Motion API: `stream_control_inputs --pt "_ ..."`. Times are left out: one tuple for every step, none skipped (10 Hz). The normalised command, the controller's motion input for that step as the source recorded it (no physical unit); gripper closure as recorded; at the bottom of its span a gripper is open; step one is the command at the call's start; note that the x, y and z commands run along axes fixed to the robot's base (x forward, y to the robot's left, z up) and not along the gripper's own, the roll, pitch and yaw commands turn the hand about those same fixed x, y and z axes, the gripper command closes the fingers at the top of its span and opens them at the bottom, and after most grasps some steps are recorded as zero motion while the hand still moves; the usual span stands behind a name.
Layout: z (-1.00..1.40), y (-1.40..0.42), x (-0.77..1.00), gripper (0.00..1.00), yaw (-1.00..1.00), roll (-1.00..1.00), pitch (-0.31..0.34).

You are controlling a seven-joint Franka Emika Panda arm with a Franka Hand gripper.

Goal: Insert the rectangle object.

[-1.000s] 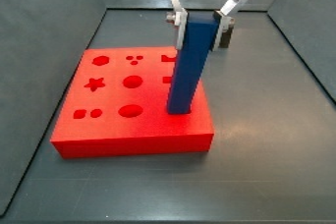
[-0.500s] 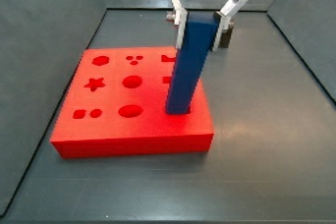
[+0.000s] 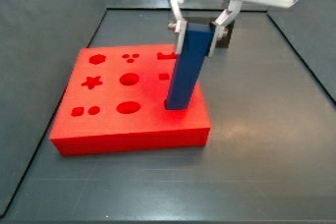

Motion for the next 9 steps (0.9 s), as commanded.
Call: stream_control_inputs --pt "-0.57 -0.38 -0.3 1.0 -0.14 0.0 -0.367" --pt "-0.32 -0.3 -0.1 1.0 -0.2 -0.16 -0.459" --pt "-0.16 -0.23 0.0 1.0 -0.11 -0.25 -0.5" --pt "-0.58 -0.03 -0.09 1.0 -0.22 -0.06 -0.347" --pt "-0.89 0.0 -0.01 1.0 -0.2 -0.04 -0.183" --pt "-1.0 0.0 -0.07 1.0 -0.22 -0.01 -0.121" --pt "-1.0 0.0 -0.11 1.0 -0.17 0.0 -0.099" --pt "-0.53 0.0 -0.05 1.0 -0.18 -0.04 -0.117" --pt "-0.3 -0.04 0.0 1.0 -0.31 -0.01 -0.067"
